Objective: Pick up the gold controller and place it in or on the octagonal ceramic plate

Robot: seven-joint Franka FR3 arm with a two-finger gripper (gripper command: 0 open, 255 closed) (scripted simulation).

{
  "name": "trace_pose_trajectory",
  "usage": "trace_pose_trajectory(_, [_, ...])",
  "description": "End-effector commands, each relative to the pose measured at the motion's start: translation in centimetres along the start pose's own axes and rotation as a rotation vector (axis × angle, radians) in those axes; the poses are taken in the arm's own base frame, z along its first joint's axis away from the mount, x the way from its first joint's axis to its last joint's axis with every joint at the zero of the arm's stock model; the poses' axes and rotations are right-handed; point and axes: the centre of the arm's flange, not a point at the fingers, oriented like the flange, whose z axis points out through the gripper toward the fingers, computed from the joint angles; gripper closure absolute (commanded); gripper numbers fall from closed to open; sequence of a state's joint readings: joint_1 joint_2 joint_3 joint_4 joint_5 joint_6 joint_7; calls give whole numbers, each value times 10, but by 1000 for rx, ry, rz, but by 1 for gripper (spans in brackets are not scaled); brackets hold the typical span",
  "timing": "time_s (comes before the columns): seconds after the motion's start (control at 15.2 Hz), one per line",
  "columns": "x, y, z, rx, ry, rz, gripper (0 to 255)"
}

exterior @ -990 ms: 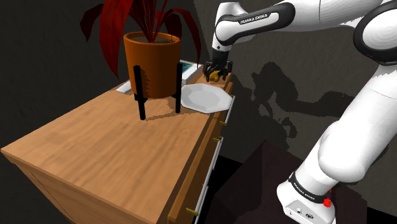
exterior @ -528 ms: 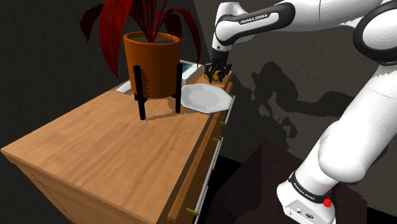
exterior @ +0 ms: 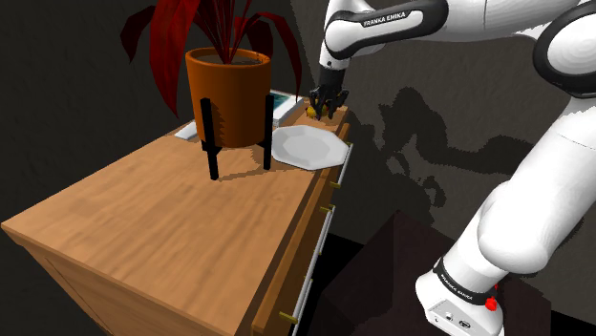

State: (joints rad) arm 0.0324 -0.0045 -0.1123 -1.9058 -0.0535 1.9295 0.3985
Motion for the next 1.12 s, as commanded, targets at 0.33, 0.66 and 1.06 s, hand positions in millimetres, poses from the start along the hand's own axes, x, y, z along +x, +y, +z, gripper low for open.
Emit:
trace_pose_trajectory(0.33, [2, 2, -37, 0, 0, 0, 255])
trace_pose_trajectory(0.66, [37, 21, -44, 97, -82, 140, 0])
trace_pose_trajectory(1.06, [61, 35, -26, 172, -145, 249, 0])
